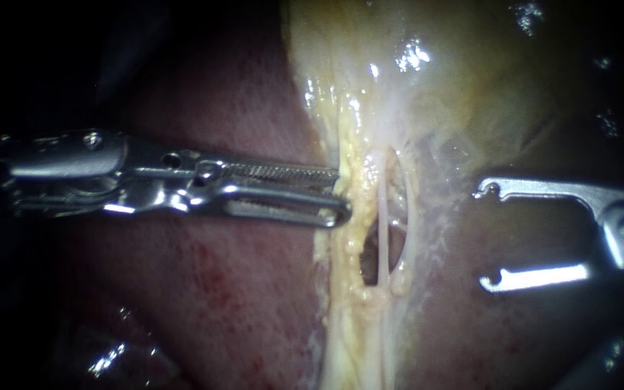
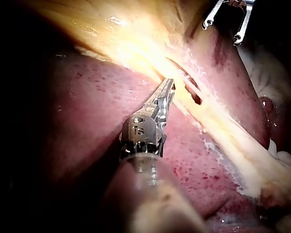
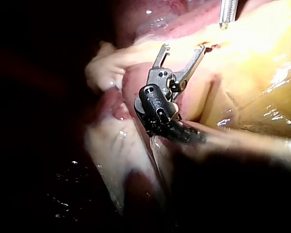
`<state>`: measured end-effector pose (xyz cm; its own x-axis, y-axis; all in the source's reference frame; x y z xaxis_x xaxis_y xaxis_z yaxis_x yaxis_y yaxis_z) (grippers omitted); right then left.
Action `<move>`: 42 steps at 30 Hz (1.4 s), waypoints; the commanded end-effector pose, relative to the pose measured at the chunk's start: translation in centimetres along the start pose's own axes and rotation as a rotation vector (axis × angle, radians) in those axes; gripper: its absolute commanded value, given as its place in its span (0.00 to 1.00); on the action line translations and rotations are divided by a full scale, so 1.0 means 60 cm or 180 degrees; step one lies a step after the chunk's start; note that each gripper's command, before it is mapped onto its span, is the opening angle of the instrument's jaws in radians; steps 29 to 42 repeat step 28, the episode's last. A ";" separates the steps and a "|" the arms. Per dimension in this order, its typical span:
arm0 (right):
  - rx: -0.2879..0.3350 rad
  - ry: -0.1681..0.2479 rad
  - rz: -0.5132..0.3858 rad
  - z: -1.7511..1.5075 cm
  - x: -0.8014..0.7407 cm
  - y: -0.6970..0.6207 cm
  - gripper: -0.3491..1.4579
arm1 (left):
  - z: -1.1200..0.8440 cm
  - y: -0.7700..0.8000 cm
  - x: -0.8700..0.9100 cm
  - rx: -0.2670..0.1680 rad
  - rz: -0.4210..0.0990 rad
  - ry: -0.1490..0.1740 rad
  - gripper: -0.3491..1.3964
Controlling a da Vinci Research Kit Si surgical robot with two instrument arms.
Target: Grabbing gallbladder
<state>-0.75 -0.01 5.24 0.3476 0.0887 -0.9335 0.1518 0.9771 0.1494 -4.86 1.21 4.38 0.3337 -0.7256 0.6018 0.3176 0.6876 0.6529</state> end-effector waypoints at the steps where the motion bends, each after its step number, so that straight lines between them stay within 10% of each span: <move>1: 0.0000 0.0000 0.0000 0.0000 0.0000 0.0000 0.53 | 0.0000 0.0002 0.0001 0.0000 -0.0013 0.0009 0.02; 42: 0.0000 0.0001 -0.0001 0.0000 0.0000 0.0000 0.53 | -0.0010 0.0006 0.0006 -0.0001 -0.0085 0.0035 0.00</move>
